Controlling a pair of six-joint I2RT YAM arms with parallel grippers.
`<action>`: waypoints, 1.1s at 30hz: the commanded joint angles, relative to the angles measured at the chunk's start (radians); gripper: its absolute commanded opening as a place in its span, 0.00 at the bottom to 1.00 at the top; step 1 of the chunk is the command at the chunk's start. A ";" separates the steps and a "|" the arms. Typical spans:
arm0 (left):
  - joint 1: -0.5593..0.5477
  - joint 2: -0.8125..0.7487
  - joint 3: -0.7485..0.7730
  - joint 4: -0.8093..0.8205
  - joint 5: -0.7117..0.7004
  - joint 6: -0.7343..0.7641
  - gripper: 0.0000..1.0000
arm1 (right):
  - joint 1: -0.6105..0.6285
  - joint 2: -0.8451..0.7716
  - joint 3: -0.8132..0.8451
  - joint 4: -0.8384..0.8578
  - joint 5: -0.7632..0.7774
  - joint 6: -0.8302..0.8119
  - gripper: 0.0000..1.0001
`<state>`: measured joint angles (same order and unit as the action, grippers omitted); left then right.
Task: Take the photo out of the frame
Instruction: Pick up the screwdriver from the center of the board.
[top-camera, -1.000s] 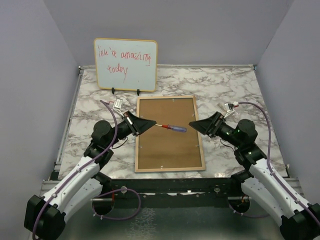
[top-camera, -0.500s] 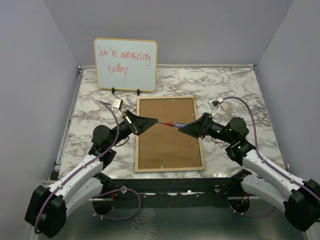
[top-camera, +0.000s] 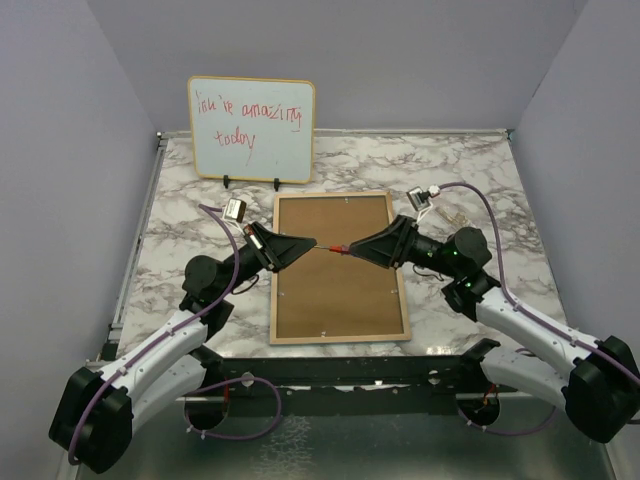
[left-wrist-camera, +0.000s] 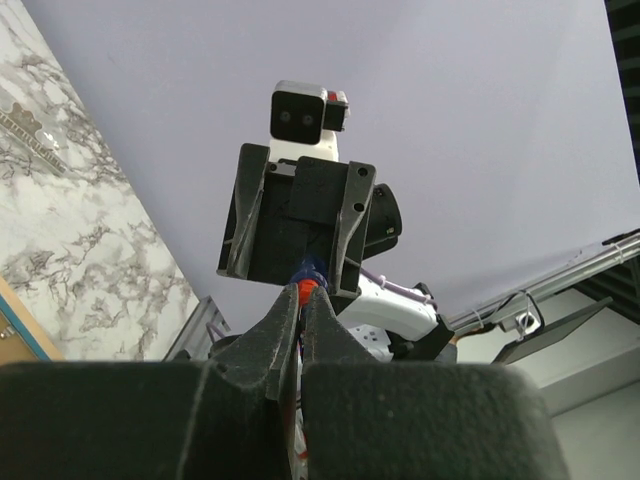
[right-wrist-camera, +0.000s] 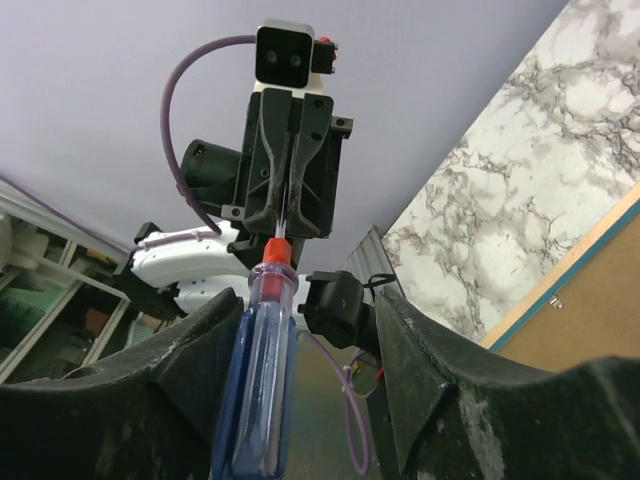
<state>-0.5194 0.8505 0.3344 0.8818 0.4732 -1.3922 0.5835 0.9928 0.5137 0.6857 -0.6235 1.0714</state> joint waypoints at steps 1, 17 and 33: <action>-0.005 0.000 -0.014 0.057 -0.019 -0.010 0.00 | 0.024 0.039 0.015 0.078 -0.019 0.019 0.59; -0.005 -0.014 -0.030 0.065 -0.039 -0.018 0.00 | 0.039 0.037 0.011 0.091 -0.032 0.024 0.42; -0.005 -0.020 -0.052 0.065 -0.071 -0.018 0.00 | 0.044 0.041 0.002 0.103 -0.038 0.047 0.41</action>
<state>-0.5194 0.8383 0.2909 0.9001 0.4286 -1.4067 0.6163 1.0378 0.5137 0.7540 -0.6342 1.1118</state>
